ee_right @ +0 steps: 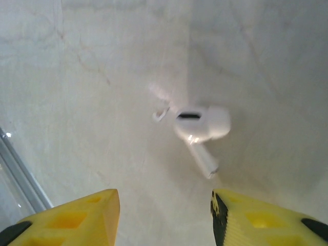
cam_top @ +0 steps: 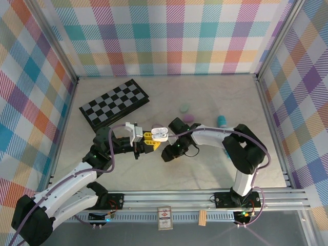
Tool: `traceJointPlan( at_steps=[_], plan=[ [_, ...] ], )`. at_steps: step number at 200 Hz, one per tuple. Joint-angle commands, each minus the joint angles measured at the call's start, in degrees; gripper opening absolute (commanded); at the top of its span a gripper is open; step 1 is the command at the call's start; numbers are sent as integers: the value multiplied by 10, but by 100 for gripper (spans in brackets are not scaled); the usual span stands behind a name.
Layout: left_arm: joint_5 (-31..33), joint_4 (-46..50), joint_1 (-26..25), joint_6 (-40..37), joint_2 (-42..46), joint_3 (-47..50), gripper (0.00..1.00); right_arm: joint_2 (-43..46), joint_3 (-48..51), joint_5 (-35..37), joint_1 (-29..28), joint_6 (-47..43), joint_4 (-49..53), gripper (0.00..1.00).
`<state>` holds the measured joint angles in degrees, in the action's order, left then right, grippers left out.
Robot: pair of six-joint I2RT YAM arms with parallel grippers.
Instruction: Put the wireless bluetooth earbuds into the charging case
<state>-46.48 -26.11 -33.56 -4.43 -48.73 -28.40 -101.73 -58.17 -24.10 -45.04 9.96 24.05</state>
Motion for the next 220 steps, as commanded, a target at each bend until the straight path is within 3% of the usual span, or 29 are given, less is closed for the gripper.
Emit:
traceJointPlan(
  at_steps=[1,48,111,220],
  plan=[
    [-16,-43,3,1,-6,-7,6,38,1,23,-1,23,-7,51],
    [-19,-53,3,7,-11,-9,6,-24,-71,24,22,-9,1,52],
    [-14,-36,3,6,1,-10,6,-145,-181,-61,25,-93,44,53],
    [-29,-77,3,17,-33,-16,6,-85,-71,-103,24,-102,25,45]
  ],
)
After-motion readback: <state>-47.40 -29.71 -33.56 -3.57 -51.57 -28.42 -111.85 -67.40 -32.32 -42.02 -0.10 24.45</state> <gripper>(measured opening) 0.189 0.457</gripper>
